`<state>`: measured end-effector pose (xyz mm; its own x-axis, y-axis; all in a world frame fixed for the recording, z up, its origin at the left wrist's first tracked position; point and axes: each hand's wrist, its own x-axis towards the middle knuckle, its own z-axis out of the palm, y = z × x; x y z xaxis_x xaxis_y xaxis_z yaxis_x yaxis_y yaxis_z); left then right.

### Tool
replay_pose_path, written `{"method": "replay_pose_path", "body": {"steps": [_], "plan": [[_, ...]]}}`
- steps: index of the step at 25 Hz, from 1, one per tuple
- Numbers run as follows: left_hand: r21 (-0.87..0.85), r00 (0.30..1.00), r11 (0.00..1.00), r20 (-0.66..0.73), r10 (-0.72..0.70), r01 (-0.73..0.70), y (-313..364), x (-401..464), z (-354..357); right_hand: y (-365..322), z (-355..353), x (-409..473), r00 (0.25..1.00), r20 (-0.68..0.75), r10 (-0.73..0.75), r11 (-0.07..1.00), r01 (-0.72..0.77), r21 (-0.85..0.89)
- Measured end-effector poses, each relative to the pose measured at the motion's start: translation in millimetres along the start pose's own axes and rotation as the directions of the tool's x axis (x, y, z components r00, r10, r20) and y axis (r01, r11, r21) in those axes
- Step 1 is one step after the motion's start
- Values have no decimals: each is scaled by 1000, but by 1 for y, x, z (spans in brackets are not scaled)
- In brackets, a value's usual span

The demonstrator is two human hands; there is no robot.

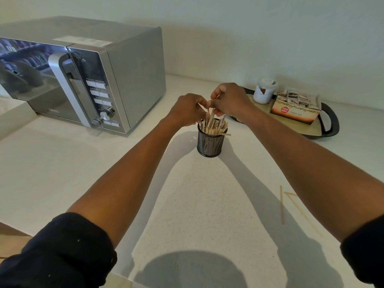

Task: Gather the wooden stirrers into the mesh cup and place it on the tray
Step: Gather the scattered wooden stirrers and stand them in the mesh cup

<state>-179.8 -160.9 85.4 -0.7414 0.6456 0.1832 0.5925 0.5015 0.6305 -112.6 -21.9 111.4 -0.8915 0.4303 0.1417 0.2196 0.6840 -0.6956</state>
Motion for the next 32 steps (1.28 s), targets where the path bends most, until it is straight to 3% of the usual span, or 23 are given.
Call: {"method": "replay_pose_path", "body": {"steps": [9, 13, 15, 19, 23, 28, 32], "plan": [[89, 994, 995, -89, 61, -53, 7, -6, 6, 8, -7, -18, 997, -25, -66, 998, 67, 13], [296, 966, 944, -163, 201, -147, 28, -24, 5, 13, -31, -40, 989, -122, -79, 993, 89, 79], [305, 941, 924, -174, 291, -229, 45, -44, 15, 29, -47, -63, 988, -132, -81, 994, 90, 68], [164, 934, 921, 3, 359, -354, 67, -99, 66, 86, -63, -126, 998, -50, 46, 997, -49, -53], [141, 940, 943, 213, 268, -301, 75, -130, 122, 146, -63, -194, 977, -70, 199, 961, -209, -180], [182, 950, 955, 252, 186, -235, 97, -149, 172, 183, -65, -259, 908, -269, 322, 872, -395, -289], [280, 958, 931, 230, 173, -235, 121, -158, 195, 185, -54, -279, 894, -304, 330, 790, -438, -428]]}}
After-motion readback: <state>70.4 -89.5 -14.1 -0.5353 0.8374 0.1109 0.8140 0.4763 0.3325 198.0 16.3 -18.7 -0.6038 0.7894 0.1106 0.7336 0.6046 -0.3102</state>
